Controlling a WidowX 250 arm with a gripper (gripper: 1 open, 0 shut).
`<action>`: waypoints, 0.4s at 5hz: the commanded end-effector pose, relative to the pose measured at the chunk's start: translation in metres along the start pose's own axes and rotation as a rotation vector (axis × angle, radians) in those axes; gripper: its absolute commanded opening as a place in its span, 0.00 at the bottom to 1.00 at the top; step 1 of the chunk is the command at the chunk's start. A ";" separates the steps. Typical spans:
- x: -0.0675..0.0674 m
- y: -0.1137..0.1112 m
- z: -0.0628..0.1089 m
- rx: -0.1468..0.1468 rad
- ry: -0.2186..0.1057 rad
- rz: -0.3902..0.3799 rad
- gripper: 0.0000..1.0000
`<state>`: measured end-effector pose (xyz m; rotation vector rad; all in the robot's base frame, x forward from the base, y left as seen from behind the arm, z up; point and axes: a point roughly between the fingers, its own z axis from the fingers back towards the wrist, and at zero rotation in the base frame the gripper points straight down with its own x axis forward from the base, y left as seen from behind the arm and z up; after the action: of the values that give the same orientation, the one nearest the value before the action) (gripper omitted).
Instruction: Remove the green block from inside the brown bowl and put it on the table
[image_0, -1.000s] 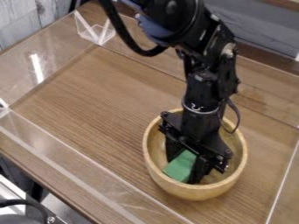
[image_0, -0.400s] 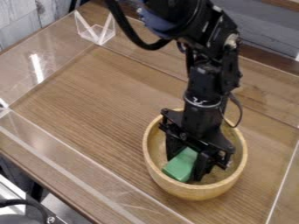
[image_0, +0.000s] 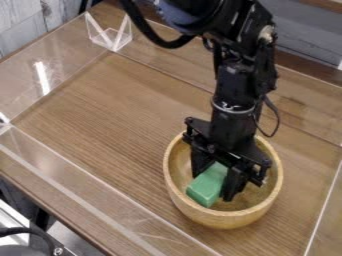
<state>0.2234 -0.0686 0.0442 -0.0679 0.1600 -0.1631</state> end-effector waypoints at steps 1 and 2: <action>0.009 -0.001 0.026 -0.014 -0.087 0.006 0.00; 0.009 -0.001 0.031 -0.018 -0.094 0.012 0.00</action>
<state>0.2261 -0.0690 0.0566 -0.0781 0.1411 -0.1530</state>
